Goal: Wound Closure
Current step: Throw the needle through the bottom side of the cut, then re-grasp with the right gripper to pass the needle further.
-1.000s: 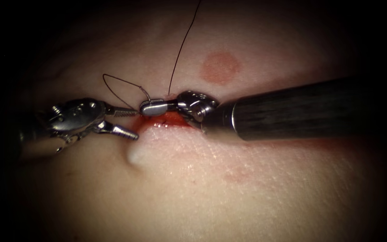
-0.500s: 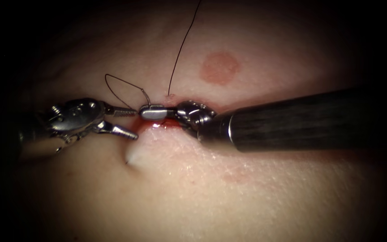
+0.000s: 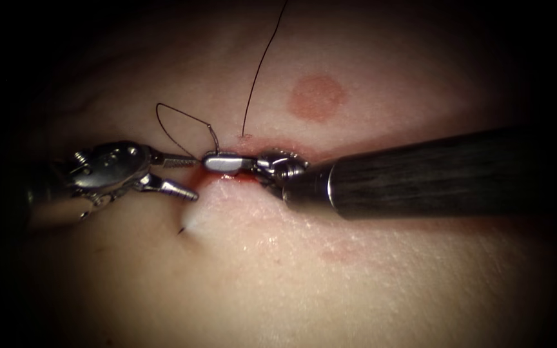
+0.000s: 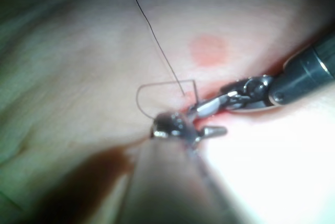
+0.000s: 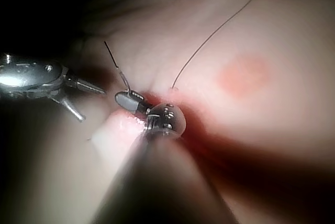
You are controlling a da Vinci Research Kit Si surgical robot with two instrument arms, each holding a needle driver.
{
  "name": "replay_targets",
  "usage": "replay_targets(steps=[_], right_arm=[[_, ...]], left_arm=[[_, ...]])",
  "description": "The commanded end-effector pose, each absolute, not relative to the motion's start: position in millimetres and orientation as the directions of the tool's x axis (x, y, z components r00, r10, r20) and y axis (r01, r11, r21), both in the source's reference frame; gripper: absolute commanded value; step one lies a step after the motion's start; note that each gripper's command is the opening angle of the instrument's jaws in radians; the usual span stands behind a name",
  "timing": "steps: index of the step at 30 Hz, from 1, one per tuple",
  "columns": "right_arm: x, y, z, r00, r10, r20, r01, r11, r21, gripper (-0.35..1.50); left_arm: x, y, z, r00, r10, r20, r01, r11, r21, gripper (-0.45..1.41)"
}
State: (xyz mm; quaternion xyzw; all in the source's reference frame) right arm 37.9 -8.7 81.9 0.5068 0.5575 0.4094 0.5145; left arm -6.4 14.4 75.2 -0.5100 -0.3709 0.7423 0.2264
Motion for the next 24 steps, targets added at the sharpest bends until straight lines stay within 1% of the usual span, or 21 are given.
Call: replay_targets(steps=[1,10,18,21,22,24], right_arm=[[38.6,-9.3,82.1,0.056,0.987,-0.154,0.156,0.143,0.977,-0.35],[40.3,-11.3,81.2,0.118,0.983,-0.141,0.203,0.115,0.972,-0.35],[40.2,-10.5,80.8,0.106,0.986,-0.128,0.195,0.105,0.975,-0.35],[39.8,-9.9,80.8,0.081,0.984,-0.157,0.18,0.141,0.974,-0.03],[39.6,-9.7,80.8,0.08,0.981,-0.179,0.169,0.163,0.972,0.12],[39.5,-9.3,80.8,0.081,0.975,-0.205,0.136,0.193,0.972,0.66]], left_arm=[[-7.0,14.3,75.9,-0.377,0.715,-0.589,0.043,-0.622,-0.782,0.35],[-7.0,14.3,75.9,-0.377,0.715,-0.589,0.043,-0.622,-0.782,0.35],[-7.0,14.3,75.9,-0.383,0.713,-0.588,0.043,-0.622,-0.782,0.35],[-6.9,14.3,75.9,-0.383,0.712,-0.588,0.044,-0.622,-0.782,0.35],[-6.9,14.3,75.9,-0.383,0.712,-0.588,0.044,-0.622,-0.782,0.35],[-6.9,14.2,75.9,-0.383,0.712,-0.589,0.043,-0.623,-0.781,0.35]])
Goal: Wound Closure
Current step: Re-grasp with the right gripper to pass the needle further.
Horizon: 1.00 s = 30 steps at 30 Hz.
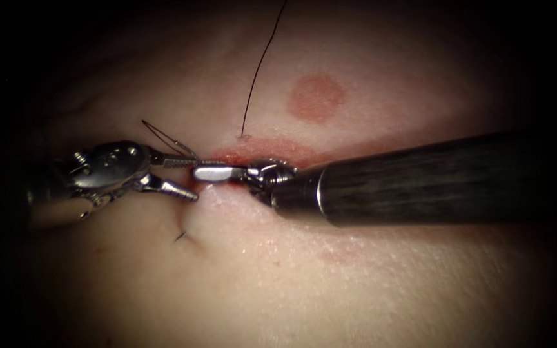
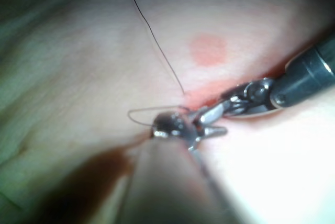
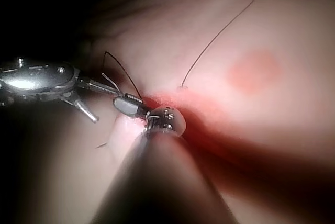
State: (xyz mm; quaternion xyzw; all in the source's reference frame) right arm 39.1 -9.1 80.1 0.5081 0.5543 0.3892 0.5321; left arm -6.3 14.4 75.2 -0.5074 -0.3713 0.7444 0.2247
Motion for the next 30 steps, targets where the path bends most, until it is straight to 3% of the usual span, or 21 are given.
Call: replay_targets(steps=[1,3,30], right_arm=[[39.4,-9.1,80.8,0.08,0.974,-0.214,0.125,0.203,0.971,0.78],[39.3,-8.7,80.8,0.096,0.963,-0.253,0.096,0.244,0.965,0.94],[36.1,-0.9,78.7,0.199,0.739,-0.644,-0.223,0.674,0.704,1.3]], left_arm=[[-6.9,14.2,75.9,-0.383,0.712,-0.589,0.043,-0.623,-0.781,0.35],[-6.8,14.1,75.9,-0.384,0.711,-0.589,0.044,-0.623,-0.781,0.35],[-5.2,13.3,76.0,-0.397,0.699,-0.595,0.041,-0.634,-0.772,0.32]])
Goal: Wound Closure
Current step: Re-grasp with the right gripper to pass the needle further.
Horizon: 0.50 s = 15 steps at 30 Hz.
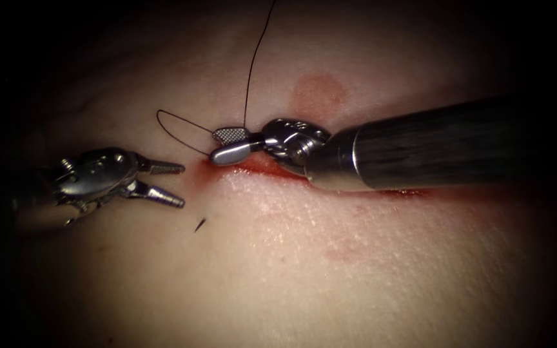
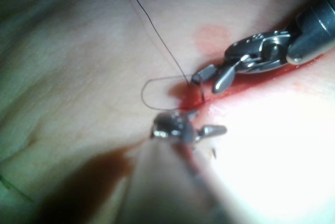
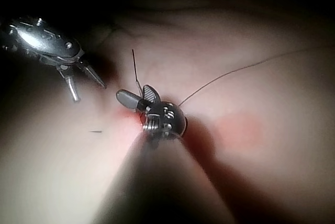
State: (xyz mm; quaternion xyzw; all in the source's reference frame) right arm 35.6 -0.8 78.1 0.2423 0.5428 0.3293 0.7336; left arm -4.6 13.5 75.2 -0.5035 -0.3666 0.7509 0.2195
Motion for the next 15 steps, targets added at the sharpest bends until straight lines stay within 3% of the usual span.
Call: replay_targets(steps=[1,15], right_arm=[[36.2,-0.9,78.7,0.207,0.728,-0.654,-0.231,0.686,0.691,1.3],[36.5,-1.1,78.8,0.371,0.582,-0.724,-0.355,0.809,0.468,1.28]], left_arm=[[-5.2,13.3,76.0,-0.397,0.699,-0.595,0.041,-0.634,-0.772,0.32],[-5.2,13.2,76.0,-0.397,0.699,-0.595,0.04,-0.634,-0.772,0.32]])
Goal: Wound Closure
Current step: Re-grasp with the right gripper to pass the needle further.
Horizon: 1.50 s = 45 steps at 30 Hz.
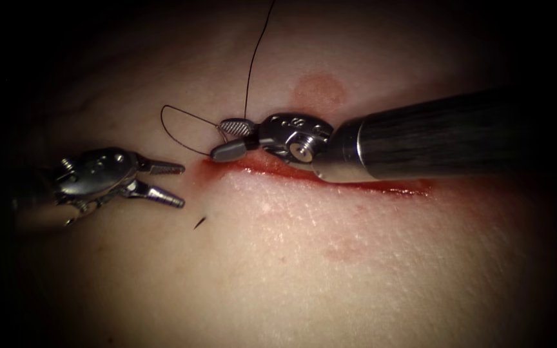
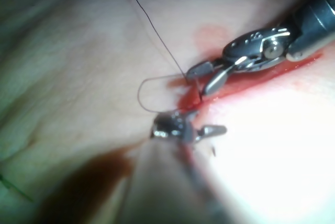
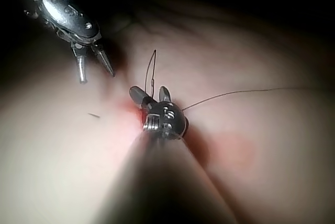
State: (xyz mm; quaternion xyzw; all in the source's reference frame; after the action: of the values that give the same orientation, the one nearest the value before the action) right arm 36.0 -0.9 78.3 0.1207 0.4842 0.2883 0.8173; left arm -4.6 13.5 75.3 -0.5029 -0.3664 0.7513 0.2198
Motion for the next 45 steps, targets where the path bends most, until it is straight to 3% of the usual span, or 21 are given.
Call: replay_targets(steps=[1,13,20,21,22,23,24,34,45], right_arm=[[36.5,-1.1,78.8,0.377,0.58,-0.722,-0.367,0.809,0.459,1.28],[37.5,-1.3,80.3,0.462,0.556,-0.691,-0.417,0.824,0.383,1.16],[37.6,-1.4,80.5,0.465,0.553,-0.691,-0.405,0.827,0.39,0.84],[37.6,-1.4,80.5,0.465,0.553,-0.691,-0.405,0.827,0.39,0.69],[37.6,-1.4,80.5,0.464,0.553,-0.692,-0.397,0.828,0.395,0.42],[37.6,-1.4,80.4,0.463,0.552,-0.693,-0.39,0.83,0.4,-0.05],[37.5,-1.5,80.4,0.466,0.551,-0.692,-0.388,0.83,0.4,-0.35],[36.9,-1.9,80.4,0.495,0.539,-0.681,-0.382,0.839,0.386,-0.35],[36.9,-3.3,80.7,0.324,0.702,-0.634,-0.325,0.712,0.623,-0.35]], left_arm=[[-5.2,13.2,76.0,-0.397,0.699,-0.595,0.04,-0.635,-0.772,0.32],[-5.2,13.2,76.0,-0.397,0.699,-0.595,0.04,-0.635,-0.772,0.32],[-5.1,13.2,76.0,-0.397,0.698,-0.595,0.041,-0.635,-0.772,0.32],[-5.1,13.2,76.0,-0.397,0.698,-0.595,0.04,-0.635,-0.772,0.32],[-5.1,13.2,76.0,-0.397,0.698,-0.595,0.04,-0.635,-0.772,0.32],[-5.2,13.2,76.0,-0.397,0.698,-0.595,0.04,-0.635,-0.772,0.31],[-5.2,13.2,76.0,-0.397,0.699,-0.595,0.04,-0.635,-0.772,0.31],[-5.2,13.3,76.0,-0.397,0.699,-0.595,0.04,-0.634,-0.772,0.31],[-5.2,13.3,76.1,-0.397,0.699,-0.595,0.04,-0.634,-0.772,0.31]])
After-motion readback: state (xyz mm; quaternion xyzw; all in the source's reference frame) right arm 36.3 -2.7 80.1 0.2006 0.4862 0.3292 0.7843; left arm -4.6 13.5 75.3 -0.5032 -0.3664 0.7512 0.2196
